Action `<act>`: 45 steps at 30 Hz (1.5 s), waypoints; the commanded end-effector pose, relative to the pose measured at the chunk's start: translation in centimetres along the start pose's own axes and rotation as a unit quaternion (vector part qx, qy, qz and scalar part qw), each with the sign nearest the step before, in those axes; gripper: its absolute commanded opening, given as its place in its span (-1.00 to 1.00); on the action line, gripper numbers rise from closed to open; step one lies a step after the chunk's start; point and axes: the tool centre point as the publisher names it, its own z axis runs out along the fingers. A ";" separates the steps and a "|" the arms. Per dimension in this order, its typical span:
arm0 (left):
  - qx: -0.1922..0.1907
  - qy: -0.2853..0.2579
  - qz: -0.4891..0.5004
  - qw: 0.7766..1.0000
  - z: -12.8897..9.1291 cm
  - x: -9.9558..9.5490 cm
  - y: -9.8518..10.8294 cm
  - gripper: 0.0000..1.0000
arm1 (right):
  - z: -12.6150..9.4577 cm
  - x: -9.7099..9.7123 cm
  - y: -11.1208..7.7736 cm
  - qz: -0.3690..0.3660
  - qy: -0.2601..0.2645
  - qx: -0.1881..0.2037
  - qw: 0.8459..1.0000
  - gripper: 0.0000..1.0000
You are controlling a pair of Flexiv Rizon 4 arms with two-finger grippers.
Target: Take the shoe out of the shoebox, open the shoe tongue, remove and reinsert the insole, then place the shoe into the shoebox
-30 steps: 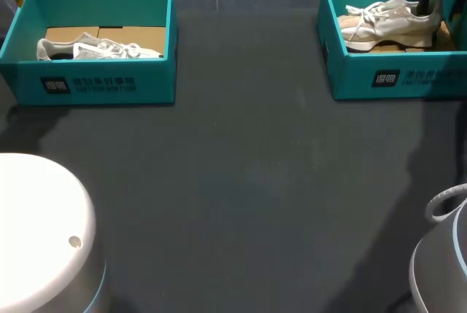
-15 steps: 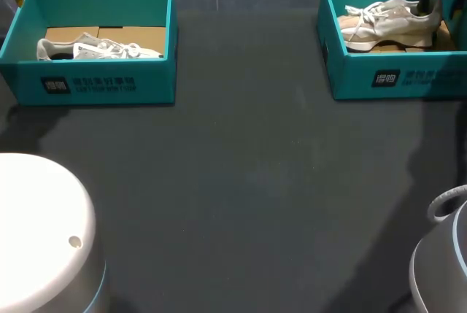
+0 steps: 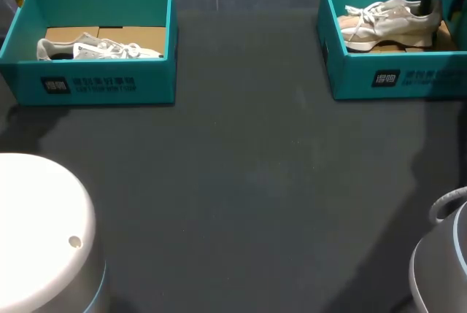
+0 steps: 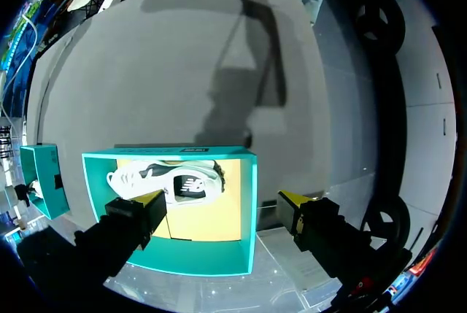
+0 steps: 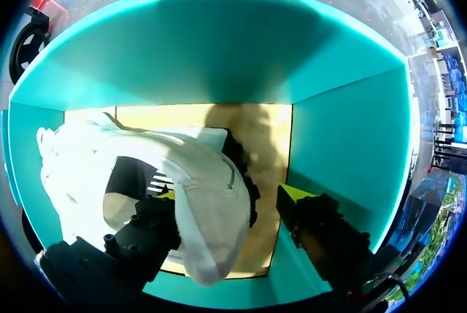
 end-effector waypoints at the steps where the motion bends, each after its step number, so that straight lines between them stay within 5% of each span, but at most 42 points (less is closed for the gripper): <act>1: -0.001 0.001 0.001 1.000 0.0 0.1 -0.1 1.00 | 0.3 -0.1 0.2 -0.001 0.002 0.003 1.000 0.00; 6: -0.001 0.001 0.001 1.000 0.0 0.1 -0.1 1.00 | 0.5 -0.1 0.2 0.000 0.003 0.006 1.000 -0.27; 10: -0.001 0.001 0.001 1.000 0.0 0.1 -0.1 1.00 | 0.2 -0.1 0.1 0.002 0.001 0.005 1.000 -1.00; 45: -0.001 0.001 0.001 1.000 0.0 0.1 -0.1 1.00 | -5.6 -1.9 -0.9 0.013 0.014 0.000 1.000 -1.00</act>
